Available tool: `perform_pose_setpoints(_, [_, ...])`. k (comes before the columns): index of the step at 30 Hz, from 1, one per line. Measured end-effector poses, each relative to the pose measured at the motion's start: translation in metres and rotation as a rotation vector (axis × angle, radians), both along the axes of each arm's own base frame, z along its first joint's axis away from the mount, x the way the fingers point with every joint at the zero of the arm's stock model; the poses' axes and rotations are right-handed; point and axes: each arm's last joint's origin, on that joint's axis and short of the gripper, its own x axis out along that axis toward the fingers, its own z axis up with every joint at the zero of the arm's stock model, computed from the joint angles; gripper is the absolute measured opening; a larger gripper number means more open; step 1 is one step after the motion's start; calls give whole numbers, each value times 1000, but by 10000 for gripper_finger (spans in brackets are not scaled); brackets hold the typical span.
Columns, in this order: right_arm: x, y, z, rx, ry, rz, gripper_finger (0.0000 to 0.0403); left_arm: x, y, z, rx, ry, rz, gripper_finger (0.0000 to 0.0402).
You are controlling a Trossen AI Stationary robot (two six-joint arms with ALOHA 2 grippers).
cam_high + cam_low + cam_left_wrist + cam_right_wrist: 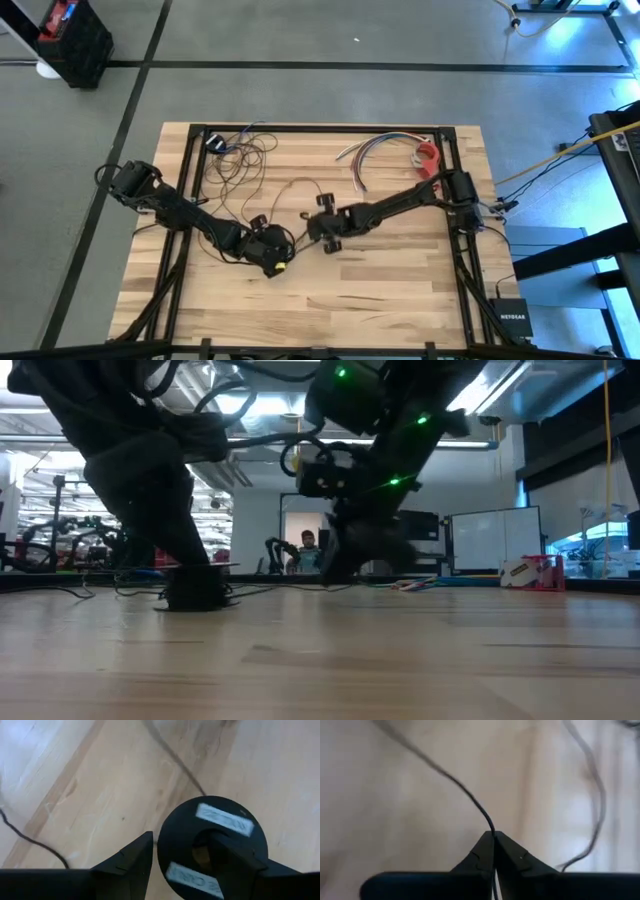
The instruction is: Coiling cords
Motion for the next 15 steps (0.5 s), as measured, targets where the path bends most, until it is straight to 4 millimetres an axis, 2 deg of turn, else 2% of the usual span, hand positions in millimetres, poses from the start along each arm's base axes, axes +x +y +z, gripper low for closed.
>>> perform_pose_setpoints(6, [16, -23, 9, 15, -147, 25, 8, 4, -1, 2, 24, -25, -54, 180])
perform_pose_setpoints(11, [27, -29, 14, 90, -267, 91, 11, 8, 0, 4, 36, -50, -77, 180])
perform_pose_setpoints(15, [35, -27, 5, 143, -325, 144, 7, 9, 2, 5, 55, -50, -96, 180])
